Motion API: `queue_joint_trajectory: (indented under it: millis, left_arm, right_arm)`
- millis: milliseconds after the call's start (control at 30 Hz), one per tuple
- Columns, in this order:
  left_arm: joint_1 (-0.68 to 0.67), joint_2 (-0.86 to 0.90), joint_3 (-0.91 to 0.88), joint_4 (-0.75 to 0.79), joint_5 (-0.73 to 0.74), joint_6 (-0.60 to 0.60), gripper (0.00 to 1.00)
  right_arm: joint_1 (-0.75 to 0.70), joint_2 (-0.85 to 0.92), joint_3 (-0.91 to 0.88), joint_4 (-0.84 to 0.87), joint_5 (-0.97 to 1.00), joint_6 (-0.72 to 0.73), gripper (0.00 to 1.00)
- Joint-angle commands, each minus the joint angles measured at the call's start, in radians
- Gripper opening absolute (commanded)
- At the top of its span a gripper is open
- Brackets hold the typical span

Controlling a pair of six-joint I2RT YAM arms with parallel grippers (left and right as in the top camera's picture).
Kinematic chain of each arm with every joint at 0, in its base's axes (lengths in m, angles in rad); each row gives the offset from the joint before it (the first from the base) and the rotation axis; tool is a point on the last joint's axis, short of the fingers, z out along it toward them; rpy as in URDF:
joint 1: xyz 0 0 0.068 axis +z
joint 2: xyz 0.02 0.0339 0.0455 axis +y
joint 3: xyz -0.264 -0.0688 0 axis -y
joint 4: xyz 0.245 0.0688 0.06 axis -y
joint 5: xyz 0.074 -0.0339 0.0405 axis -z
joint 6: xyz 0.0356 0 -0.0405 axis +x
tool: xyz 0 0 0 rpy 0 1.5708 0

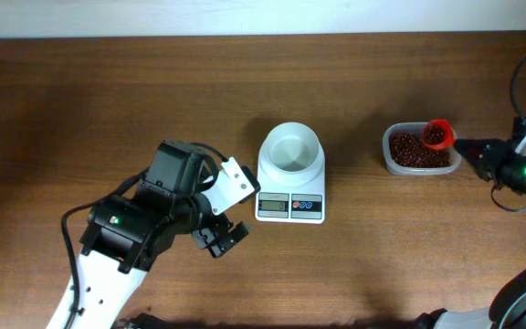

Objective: Scoop and weigh 50g on scale
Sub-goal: 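Dig the red scoop into the beans and lift it filled, then carry the filled scoop with the right gripper over the white bowl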

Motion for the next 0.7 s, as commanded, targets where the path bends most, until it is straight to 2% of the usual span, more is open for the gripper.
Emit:
queue_joint_trajectory:
  millis: [0, 267, 667]
  left_arm:
    - [0.006, -0.005, 0.023, -0.001, -0.003, 0.016, 0.99]
    - [0.006, -0.005, 0.023, -0.001, -0.003, 0.016, 0.99]
    - [0.006, -0.005, 0.023, -0.001, -0.003, 0.016, 0.99]
  right_arm:
    - [0.002, -0.024, -0.006, -0.02, -0.088, -0.007, 0.04]
    - [0.097, -0.024, -0.006, -0.035, -0.117, -0.008, 0.04]
    - [0.4, -0.024, -0.006, -0.031, -0.117, -0.003, 0.04]
